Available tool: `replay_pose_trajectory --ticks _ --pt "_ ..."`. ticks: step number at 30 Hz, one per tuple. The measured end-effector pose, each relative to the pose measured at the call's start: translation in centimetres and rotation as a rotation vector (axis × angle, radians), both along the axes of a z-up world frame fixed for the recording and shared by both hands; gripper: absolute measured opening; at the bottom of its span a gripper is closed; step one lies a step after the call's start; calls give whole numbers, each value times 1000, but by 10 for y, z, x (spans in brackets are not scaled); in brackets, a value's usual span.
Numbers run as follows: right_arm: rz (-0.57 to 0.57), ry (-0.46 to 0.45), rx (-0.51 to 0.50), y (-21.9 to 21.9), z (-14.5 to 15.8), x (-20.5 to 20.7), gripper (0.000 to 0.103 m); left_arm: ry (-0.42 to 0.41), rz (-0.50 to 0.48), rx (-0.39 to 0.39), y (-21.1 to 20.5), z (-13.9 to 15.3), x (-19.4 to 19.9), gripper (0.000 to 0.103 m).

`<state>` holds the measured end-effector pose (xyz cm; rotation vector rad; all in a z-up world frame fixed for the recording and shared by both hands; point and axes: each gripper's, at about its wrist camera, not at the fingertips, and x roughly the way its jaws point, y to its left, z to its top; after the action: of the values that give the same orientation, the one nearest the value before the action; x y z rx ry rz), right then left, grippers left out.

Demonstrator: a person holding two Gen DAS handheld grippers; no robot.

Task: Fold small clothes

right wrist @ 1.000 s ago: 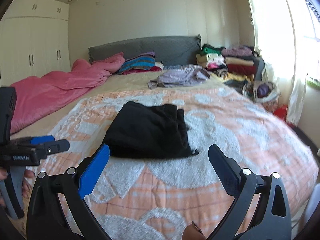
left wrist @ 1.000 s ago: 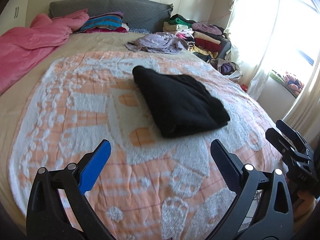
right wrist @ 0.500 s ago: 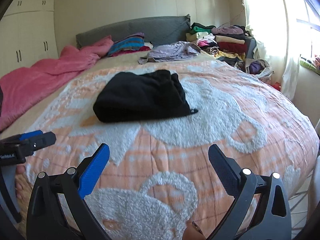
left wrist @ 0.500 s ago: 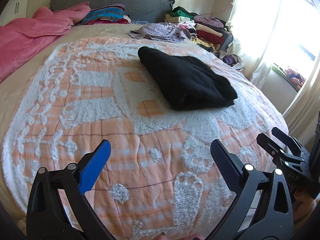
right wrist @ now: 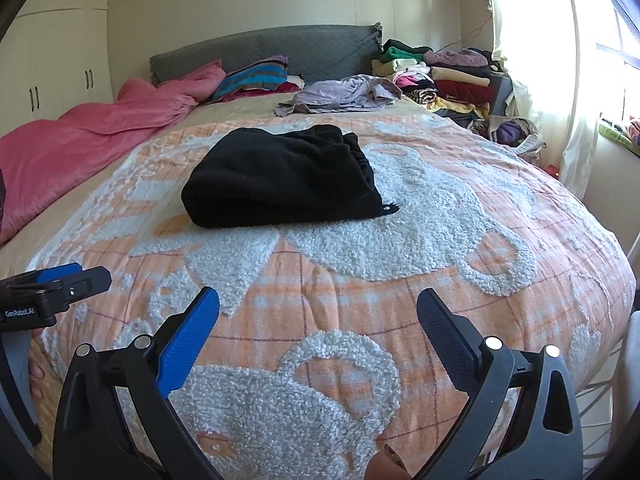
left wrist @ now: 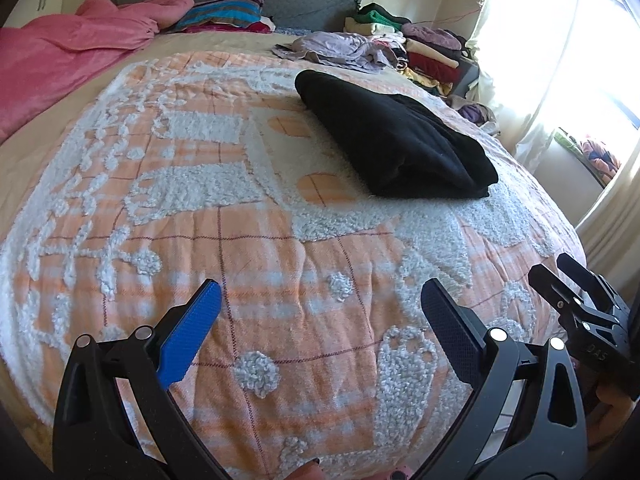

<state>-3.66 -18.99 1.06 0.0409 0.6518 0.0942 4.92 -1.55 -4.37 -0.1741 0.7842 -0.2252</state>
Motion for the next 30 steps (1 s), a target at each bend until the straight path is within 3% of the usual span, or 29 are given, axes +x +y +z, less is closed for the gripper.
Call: replay_pose_trajectory --ticks 30 --pt "1 4 -5 3 -2 0 98 -2 19 55 -2 1 -3 93"
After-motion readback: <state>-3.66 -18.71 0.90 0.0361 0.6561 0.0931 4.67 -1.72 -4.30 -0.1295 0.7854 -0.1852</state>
